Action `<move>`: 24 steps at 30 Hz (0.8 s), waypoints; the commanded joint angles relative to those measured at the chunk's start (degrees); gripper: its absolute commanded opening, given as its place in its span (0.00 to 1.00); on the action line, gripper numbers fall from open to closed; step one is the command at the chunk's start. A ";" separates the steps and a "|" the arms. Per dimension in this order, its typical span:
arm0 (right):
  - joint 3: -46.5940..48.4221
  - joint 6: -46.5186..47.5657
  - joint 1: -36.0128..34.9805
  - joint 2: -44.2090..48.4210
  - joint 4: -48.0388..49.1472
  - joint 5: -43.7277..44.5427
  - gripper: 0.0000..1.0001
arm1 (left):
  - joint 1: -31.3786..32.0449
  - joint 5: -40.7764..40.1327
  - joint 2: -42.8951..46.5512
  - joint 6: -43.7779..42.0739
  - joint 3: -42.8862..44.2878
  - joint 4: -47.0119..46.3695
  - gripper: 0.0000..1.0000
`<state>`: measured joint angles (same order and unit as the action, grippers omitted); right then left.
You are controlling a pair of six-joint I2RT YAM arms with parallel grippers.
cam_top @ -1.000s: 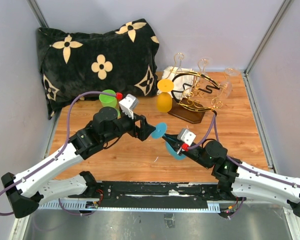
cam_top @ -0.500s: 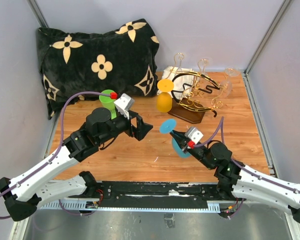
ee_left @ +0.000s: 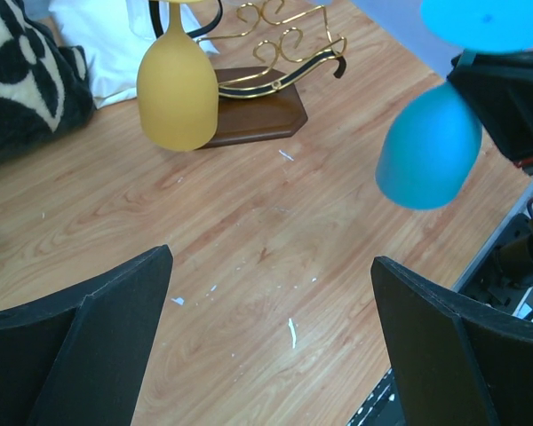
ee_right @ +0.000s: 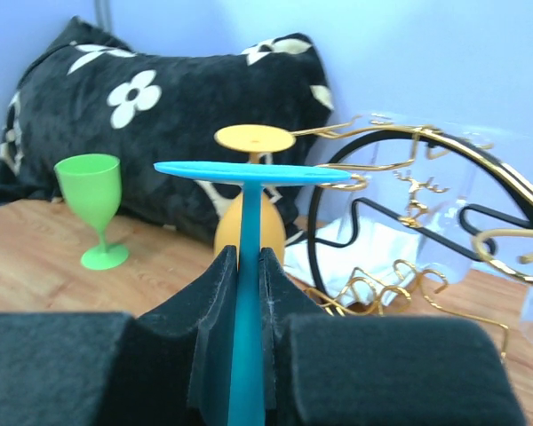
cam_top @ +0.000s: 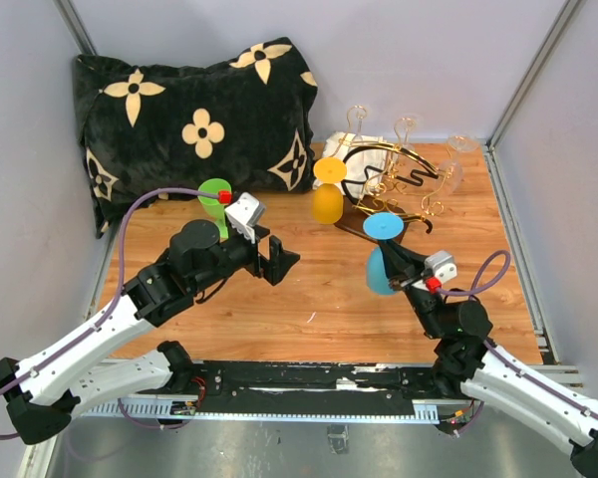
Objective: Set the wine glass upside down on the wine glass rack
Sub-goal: Turn the wine glass upside down at the wine rack.
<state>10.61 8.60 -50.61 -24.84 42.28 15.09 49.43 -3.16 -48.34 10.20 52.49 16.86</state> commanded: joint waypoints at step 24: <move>7.85 -10.23 27.37 -26.27 23.14 -16.16 0.01 | 0.39 0.97 -1.33 2.29 -1.60 1.92 1.00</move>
<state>15.55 -0.82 -24.97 -48.99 58.37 1.23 49.43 -1.89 -49.60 12.32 50.96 18.94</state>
